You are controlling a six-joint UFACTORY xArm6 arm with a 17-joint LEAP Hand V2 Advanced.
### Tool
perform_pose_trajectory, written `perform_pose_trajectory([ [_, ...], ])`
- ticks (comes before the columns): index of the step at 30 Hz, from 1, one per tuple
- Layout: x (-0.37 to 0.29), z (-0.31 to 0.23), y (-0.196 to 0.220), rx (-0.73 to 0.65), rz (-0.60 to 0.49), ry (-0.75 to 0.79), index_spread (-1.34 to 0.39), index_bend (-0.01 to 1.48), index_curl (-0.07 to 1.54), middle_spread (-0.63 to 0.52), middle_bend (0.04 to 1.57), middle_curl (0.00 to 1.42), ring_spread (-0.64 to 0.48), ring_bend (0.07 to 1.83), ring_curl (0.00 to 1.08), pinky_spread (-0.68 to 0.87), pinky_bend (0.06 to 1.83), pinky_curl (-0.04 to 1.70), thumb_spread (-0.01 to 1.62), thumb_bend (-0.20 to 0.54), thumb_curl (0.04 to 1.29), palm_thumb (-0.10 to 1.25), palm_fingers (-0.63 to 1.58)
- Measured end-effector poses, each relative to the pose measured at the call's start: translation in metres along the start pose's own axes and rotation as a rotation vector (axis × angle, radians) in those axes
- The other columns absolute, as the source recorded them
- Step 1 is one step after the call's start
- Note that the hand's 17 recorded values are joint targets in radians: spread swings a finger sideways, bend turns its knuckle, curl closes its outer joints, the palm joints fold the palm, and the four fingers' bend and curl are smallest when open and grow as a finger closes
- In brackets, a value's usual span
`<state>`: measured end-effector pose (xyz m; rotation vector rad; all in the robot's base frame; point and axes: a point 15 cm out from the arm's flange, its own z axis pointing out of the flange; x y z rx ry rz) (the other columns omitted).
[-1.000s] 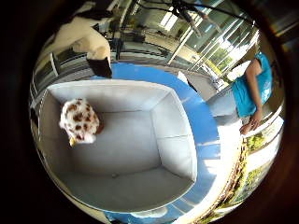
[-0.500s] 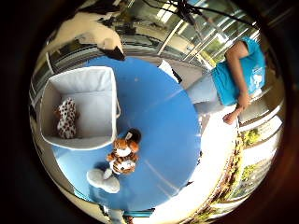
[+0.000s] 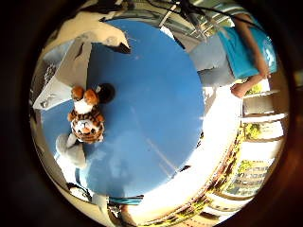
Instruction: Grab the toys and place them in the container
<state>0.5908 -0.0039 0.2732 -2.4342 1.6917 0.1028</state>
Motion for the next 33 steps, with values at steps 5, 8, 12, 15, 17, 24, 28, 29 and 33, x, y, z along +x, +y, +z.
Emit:
perform_pose_trajectory([
  [5,0.005,0.042,-0.004,-0.038,0.007,-0.017,-0.12,0.16,0.30,0.07,0.19,0.37,0.29,0.58,0.29,0.52,0.93,0.32,1.10,-0.031,0.38,0.54,0.15],
  [8,0.006,0.063,-0.003,-0.064,0.013,-0.026,-0.12,0.16,0.29,0.08,0.18,0.36,0.29,0.58,0.29,0.53,0.93,0.31,1.10,-0.031,0.38,0.54,0.15],
  [12,0.001,0.090,-0.003,-0.098,0.014,-0.038,-0.11,0.16,0.29,0.09,0.18,0.35,0.30,0.56,0.29,0.53,0.94,0.30,1.10,-0.030,0.37,0.54,0.14],
  [15,-0.001,0.108,0.000,-0.127,0.014,-0.044,-0.11,0.16,0.28,0.10,0.18,0.35,0.30,0.55,0.29,0.53,0.95,0.29,1.09,-0.031,0.37,0.54,0.14],
  [17,0.000,0.118,0.003,-0.153,0.015,-0.034,-0.10,0.16,0.28,0.11,0.18,0.34,0.30,0.55,0.29,0.53,0.95,0.28,1.09,-0.033,0.37,0.54,0.13],
  [24,0.008,0.145,0.019,-0.244,0.035,0.025,-0.04,0.16,0.27,0.13,0.19,0.34,0.31,0.55,0.29,0.53,0.96,0.26,1.08,-0.036,0.35,0.51,0.17],
  [28,0.010,0.148,0.030,-0.297,0.025,0.048,-0.02,0.17,0.27,0.08,0.22,0.35,0.32,0.69,0.31,0.54,0.98,0.24,1.08,-0.033,0.34,0.51,0.43],
  [29,0.012,0.148,0.034,-0.315,0.019,0.061,-0.06,0.17,0.25,0.03,0.32,0.37,0.29,0.78,0.31,0.53,1.07,0.24,1.08,-0.030,0.34,0.52,0.80],
  [33,0.014,0.145,0.044,-0.357,0.004,0.082,-0.21,0.25,0.31,-0.03,0.66,0.52,0.19,1.02,0.42,0.46,1.08,0.27,1.08,-0.018,0.36,0.56,1.20],
])
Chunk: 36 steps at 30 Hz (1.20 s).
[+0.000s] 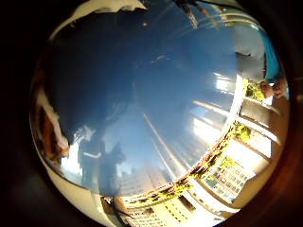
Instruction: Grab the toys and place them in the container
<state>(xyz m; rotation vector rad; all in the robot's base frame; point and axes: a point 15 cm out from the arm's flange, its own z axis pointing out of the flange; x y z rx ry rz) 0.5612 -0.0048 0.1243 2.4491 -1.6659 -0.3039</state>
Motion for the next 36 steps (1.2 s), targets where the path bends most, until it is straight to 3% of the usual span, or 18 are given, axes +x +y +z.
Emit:
perform_pose_trajectory([
  [2,0.003,-0.002,0.002,0.004,-0.002,-0.002,-0.28,0.24,0.33,-0.07,0.82,0.61,0.12,1.19,0.51,0.44,1.13,0.31,1.08,-0.006,0.38,0.61,1.09],
  [5,0.007,-0.016,0.006,0.023,0.007,-0.004,-0.37,0.28,0.36,-0.11,0.96,0.71,0.05,1.28,0.58,0.39,1.28,0.38,1.06,0.038,0.44,0.76,1.10],
  [8,0.007,-0.033,0.014,0.030,0.011,-0.005,-0.47,0.36,0.40,-0.14,1.06,0.78,0.00,1.33,0.63,0.33,1.40,0.44,1.03,0.086,0.50,0.92,1.09],
  [12,-0.008,-0.046,0.045,-0.051,-0.005,-0.037,-0.57,0.43,0.45,-0.16,1.14,0.85,-0.04,1.38,0.67,0.27,1.49,0.50,1.02,0.088,0.56,0.97,1.04],
  [18,-0.028,-0.099,0.088,-0.085,-0.031,-0.040,-0.73,0.53,0.57,-0.18,1.22,0.94,-0.09,1.45,0.73,0.20,1.60,0.58,1.02,0.063,0.65,1.00,0.95],
  [24,-0.047,-0.157,0.122,-0.032,-0.066,-0.023,-0.85,0.57,0.71,-0.19,1.27,0.99,-0.10,1.52,0.76,0.16,1.66,0.64,1.03,0.038,0.71,1.01,0.88],
  [36,-0.151,-0.291,0.146,0.332,-0.235,0.028,-1.00,0.58,1.03,-0.19,1.37,1.04,-0.12,1.61,0.79,0.12,1.72,0.72,1.04,-0.009,0.82,1.00,0.77],
])
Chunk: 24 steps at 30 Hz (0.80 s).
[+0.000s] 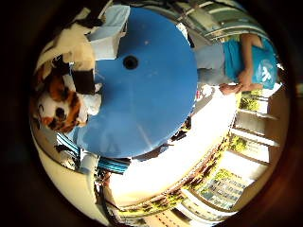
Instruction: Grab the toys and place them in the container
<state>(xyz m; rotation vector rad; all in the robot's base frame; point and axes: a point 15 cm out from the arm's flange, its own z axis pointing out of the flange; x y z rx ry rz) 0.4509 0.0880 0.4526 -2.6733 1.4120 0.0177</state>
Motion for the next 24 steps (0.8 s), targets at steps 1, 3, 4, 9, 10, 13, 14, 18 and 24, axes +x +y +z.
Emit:
perform_pose_trajectory([
  [1,-0.012,-0.008,-0.006,0.034,-0.019,-0.007,-1.01,0.57,1.06,-0.19,1.37,1.04,-0.12,1.61,0.79,0.12,1.73,0.73,1.04,-0.011,0.83,0.99,0.76],
  [3,-0.034,-0.022,-0.022,0.110,-0.053,-0.021,-1.03,0.57,1.11,-0.19,1.38,1.05,-0.12,1.62,0.79,0.11,1.73,0.74,1.04,-0.011,0.84,0.99,0.76],
  [4,-0.044,-0.027,-0.030,0.145,-0.067,-0.029,-1.03,0.57,1.13,-0.19,1.39,1.05,-0.12,1.63,0.79,0.11,1.73,0.74,1.04,-0.013,0.85,0.98,0.75],
  [9,-0.075,-0.046,-0.076,0.312,-0.091,-0.060,-1.05,0.55,1.24,-0.18,1.41,1.05,-0.11,1.64,0.79,0.11,1.73,0.76,1.04,-0.013,0.88,0.97,0.74],
  [10,-0.079,-0.047,-0.086,0.341,-0.091,-0.059,-1.05,0.55,1.26,-0.18,1.41,1.05,-0.11,1.64,0.79,0.11,1.73,0.77,1.04,-0.013,0.89,0.97,0.74],
  [13,-0.085,-0.038,-0.119,0.398,-0.084,-0.056,-1.06,0.55,1.29,-0.18,1.42,1.04,-0.11,1.65,0.79,0.11,1.73,0.77,1.04,-0.014,0.89,0.96,0.73],
  [14,-0.084,-0.030,-0.131,0.410,-0.077,-0.055,-1.06,0.55,1.31,-0.18,1.42,1.04,-0.11,1.65,0.79,0.11,1.73,0.78,1.04,-0.015,0.90,0.96,0.73],
  [18,-0.078,0.009,-0.173,0.437,-0.035,-0.056,-1.06,0.53,1.38,-0.17,1.43,1.04,-0.11,1.66,0.79,0.10,1.73,0.79,1.03,-0.034,0.90,0.89,0.73],
  [24,-0.060,0.070,-0.210,0.435,0.009,-0.052,-1.05,0.55,1.44,-0.17,1.41,1.02,-0.11,1.63,0.78,0.10,1.69,0.80,1.05,-0.025,0.86,0.81,0.73],
])
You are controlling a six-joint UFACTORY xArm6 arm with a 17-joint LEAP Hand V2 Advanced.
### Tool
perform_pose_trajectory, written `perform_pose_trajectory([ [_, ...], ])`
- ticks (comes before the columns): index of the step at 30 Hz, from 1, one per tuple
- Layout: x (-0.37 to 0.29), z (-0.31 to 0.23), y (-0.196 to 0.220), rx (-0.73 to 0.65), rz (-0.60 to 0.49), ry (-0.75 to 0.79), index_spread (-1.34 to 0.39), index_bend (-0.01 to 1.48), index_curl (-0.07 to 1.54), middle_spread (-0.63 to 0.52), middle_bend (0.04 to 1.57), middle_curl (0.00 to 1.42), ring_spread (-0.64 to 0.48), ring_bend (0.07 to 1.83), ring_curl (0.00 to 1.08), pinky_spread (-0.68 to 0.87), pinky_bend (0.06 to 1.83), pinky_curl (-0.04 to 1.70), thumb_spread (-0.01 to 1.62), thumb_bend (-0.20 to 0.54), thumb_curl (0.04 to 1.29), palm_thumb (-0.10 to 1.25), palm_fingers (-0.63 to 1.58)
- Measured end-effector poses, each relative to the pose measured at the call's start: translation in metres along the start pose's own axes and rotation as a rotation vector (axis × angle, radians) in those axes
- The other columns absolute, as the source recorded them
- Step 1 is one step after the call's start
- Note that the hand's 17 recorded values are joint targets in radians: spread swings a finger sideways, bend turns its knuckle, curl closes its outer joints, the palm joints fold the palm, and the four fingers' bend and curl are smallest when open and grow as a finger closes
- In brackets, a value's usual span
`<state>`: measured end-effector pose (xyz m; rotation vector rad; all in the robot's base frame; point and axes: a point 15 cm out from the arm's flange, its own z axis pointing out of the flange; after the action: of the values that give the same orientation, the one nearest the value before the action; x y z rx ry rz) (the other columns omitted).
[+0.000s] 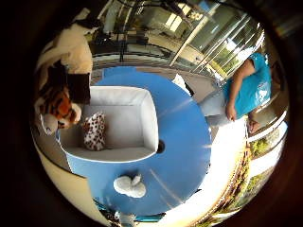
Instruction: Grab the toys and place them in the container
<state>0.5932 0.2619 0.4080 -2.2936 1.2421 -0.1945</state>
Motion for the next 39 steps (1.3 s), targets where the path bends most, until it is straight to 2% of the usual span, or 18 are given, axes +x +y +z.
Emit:
perform_pose_trajectory([
  [2,0.004,0.021,0.004,-0.020,0.009,-0.003,-1.04,0.60,1.42,-0.16,1.36,0.99,-0.08,1.58,0.75,0.13,1.62,0.78,1.06,-0.034,0.84,0.78,0.79],
  [4,0.007,0.037,0.010,-0.042,0.011,-0.006,-1.03,0.61,1.40,-0.15,1.31,0.96,-0.05,1.52,0.72,0.15,1.57,0.76,1.07,-0.038,0.82,0.76,0.80],
  [6,0.010,0.051,0.015,-0.062,0.009,-0.010,-1.00,0.58,1.34,-0.13,1.20,0.89,0.02,1.41,0.66,0.19,1.50,0.73,1.07,-0.042,0.79,0.73,0.78],
  [7,0.011,0.058,0.018,-0.073,0.009,-0.012,-0.97,0.47,1.31,-0.13,1.06,0.84,0.03,1.38,0.66,0.22,1.51,0.74,1.07,-0.053,0.77,0.69,0.58],
  [8,0.012,0.064,0.021,-0.085,0.008,-0.014,-0.92,0.33,1.25,-0.12,0.88,0.78,0.06,1.32,0.64,0.25,1.51,0.74,1.07,-0.050,0.74,0.67,0.29],
  [9,0.013,0.069,0.025,-0.099,0.006,-0.018,-0.88,0.26,1.19,-0.11,0.70,0.71,0.11,1.24,0.61,0.28,1.50,0.73,1.07,-0.051,0.71,0.65,0.01],
  [10,0.013,0.074,0.028,-0.108,-0.001,-0.020,-0.87,0.24,1.16,-0.10,0.66,0.69,0.13,1.21,0.60,0.30,1.51,0.74,1.08,-0.050,0.70,0.64,-0.02],
  [11,0.014,0.079,0.030,-0.118,-0.008,-0.023,-0.84,0.19,1.10,-0.08,0.57,0.62,0.16,1.09,0.54,0.32,1.45,0.69,1.08,-0.055,0.67,0.62,-0.14],
  [13,0.014,0.088,0.035,-0.135,-0.023,-0.029,-0.77,0.13,0.99,-0.05,0.43,0.54,0.21,0.92,0.43,0.37,1.39,0.62,1.08,-0.054,0.62,0.58,-0.17],
  [17,0.018,0.089,0.036,-0.135,-0.031,-0.028,-0.67,0.08,0.83,0.01,0.29,0.46,0.25,0.79,0.36,0.42,1.32,0.56,1.09,-0.050,0.54,0.54,-0.17],
  [22,0.021,0.063,0.033,-0.122,-0.028,-0.025,-0.57,0.13,0.67,0.04,0.20,0.41,0.27,0.70,0.32,0.46,1.24,0.50,1.09,-0.039,0.47,0.53,-0.07],
  [25,0.014,0.036,0.048,-0.179,-0.032,-0.048,-0.52,0.14,0.60,0.04,0.19,0.40,0.28,0.67,0.31,0.48,1.17,0.47,1.09,-0.037,0.44,0.52,-0.04],
  [30,0.011,-0.038,0.096,-0.321,-0.033,-0.086,-0.47,0.17,0.50,0.03,0.19,0.38,0.28,0.63,0.29,0.49,1.06,0.41,1.09,-0.031,0.40,0.53,0.01],
  [35,0.048,-0.122,0.147,-0.426,-0.056,0.021,-0.45,0.17,0.44,0.02,0.18,0.37,0.28,0.59,0.29,0.49,0.98,0.36,1.09,-0.031,0.38,0.54,0.04],
  [39,0.073,-0.126,0.193,-0.531,-0.035,0.041,-0.45,0.18,0.41,0.02,0.18,0.36,0.27,0.58,0.29,0.48,0.94,0.33,1.09,-0.029,0.37,0.54,0.05],
])
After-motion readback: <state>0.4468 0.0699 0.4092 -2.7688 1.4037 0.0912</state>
